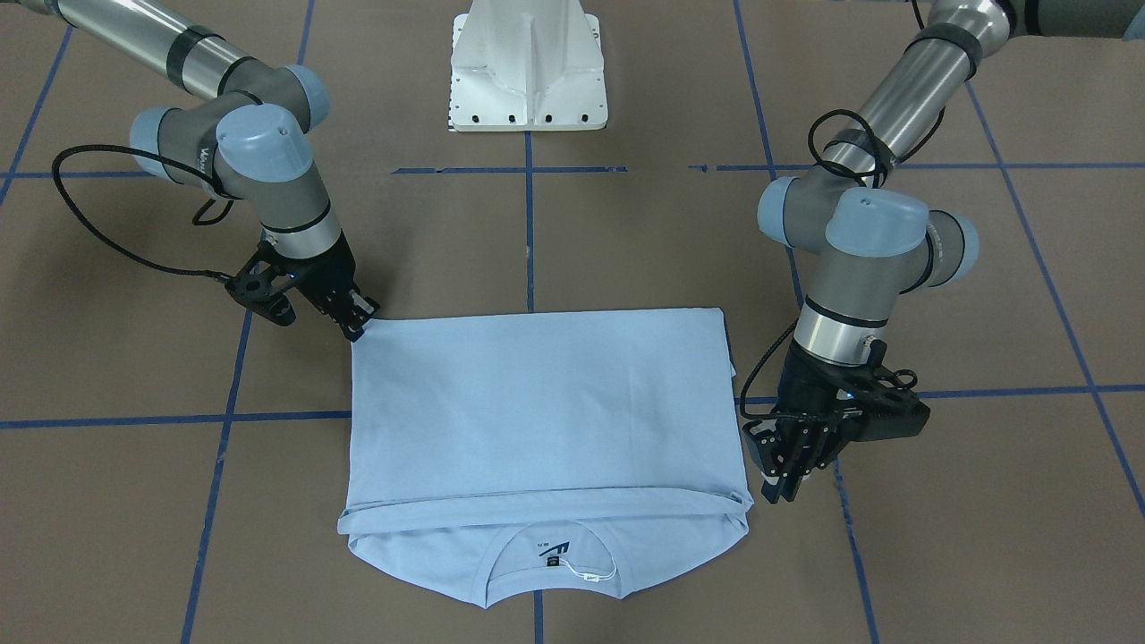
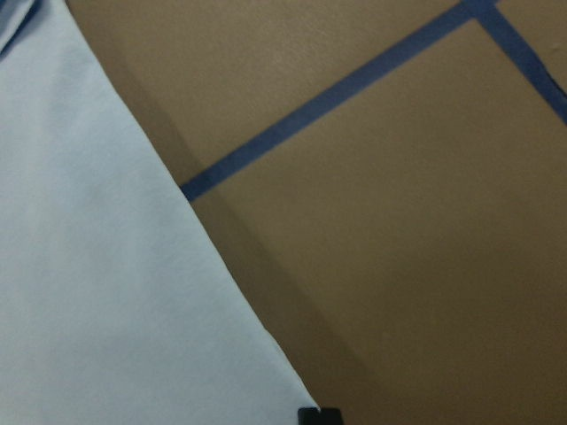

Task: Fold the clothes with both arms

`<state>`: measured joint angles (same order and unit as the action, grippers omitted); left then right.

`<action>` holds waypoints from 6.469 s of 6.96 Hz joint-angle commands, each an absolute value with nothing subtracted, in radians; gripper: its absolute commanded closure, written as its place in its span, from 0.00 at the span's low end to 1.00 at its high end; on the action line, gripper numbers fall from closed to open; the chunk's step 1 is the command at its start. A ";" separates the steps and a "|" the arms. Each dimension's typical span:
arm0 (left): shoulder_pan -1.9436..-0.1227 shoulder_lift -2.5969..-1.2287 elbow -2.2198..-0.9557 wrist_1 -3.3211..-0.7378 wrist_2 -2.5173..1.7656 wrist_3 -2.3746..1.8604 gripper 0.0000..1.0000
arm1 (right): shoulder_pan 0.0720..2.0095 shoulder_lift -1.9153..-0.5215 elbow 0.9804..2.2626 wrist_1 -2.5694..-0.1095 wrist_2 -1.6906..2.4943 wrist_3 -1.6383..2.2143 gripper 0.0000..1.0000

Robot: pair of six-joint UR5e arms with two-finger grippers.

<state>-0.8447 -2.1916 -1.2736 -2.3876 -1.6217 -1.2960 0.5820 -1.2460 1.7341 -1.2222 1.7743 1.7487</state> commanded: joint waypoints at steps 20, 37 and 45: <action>-0.394 -2.028 -1.732 -1.930 -1.695 -1.813 0.61 | 0.666 -1.483 2.014 -1.221 1.822 1.736 0.00; -0.750 -2.404 -1.090 -2.278 -1.700 -1.482 1.00 | 0.661 -1.377 1.949 -1.221 1.821 1.732 0.00; -0.790 -2.284 -1.207 -2.413 -1.712 -1.428 0.62 | 0.442 -1.183 1.909 -1.245 1.712 1.712 0.01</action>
